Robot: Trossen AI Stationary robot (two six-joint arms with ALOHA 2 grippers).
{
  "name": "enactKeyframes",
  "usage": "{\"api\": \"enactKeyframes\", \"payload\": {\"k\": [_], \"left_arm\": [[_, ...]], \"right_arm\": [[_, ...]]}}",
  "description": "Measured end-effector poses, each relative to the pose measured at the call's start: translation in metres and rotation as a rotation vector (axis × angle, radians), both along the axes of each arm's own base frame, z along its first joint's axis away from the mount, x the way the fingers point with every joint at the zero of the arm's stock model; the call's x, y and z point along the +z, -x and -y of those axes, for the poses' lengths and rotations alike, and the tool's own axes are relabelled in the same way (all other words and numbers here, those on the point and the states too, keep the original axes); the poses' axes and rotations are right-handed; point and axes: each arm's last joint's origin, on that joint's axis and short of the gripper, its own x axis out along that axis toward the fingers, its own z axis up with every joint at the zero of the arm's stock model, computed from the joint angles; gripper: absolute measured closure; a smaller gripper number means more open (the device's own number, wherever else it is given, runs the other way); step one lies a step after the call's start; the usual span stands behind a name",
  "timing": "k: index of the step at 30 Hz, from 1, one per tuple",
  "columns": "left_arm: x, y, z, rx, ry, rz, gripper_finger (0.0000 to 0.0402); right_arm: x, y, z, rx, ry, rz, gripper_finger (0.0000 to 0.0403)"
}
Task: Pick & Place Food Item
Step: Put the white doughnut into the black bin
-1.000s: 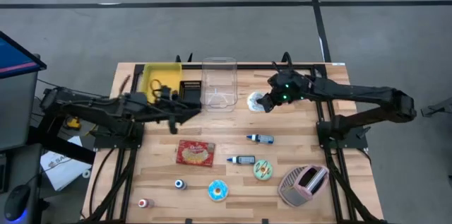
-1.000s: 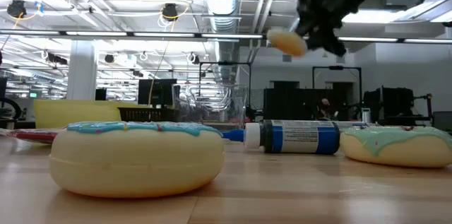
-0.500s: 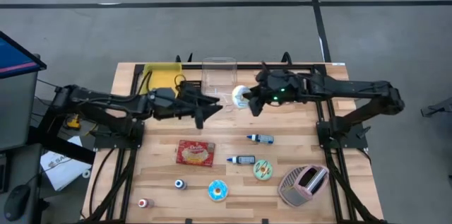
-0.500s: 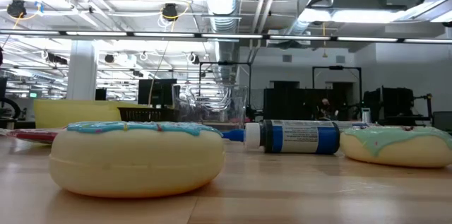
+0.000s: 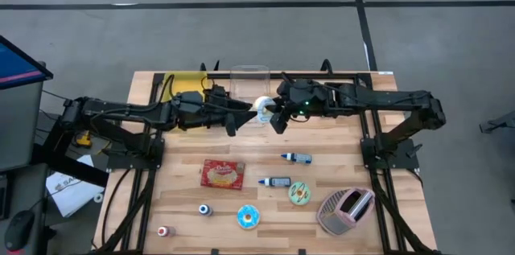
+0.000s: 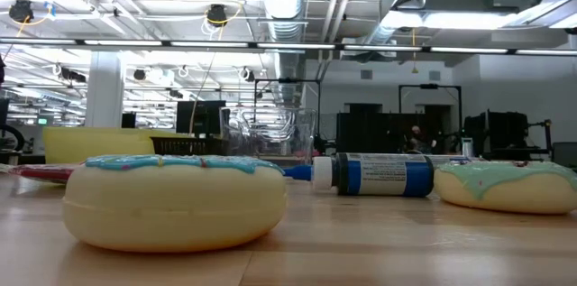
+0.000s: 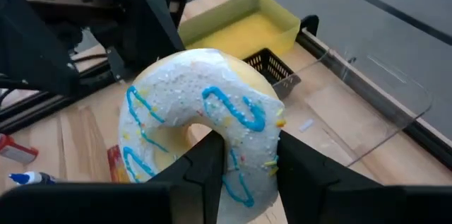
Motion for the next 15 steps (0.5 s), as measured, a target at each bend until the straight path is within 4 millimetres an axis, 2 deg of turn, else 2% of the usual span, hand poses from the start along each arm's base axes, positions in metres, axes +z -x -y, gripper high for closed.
{"api": "enactKeyframes", "payload": {"k": [15], "left_arm": [[-0.009,-0.012,-0.004,-0.011,0.038,0.002,0.0236]], "right_arm": [[0.0,-0.002,-0.002,0.008,-0.003,0.013,0.0296]]}}
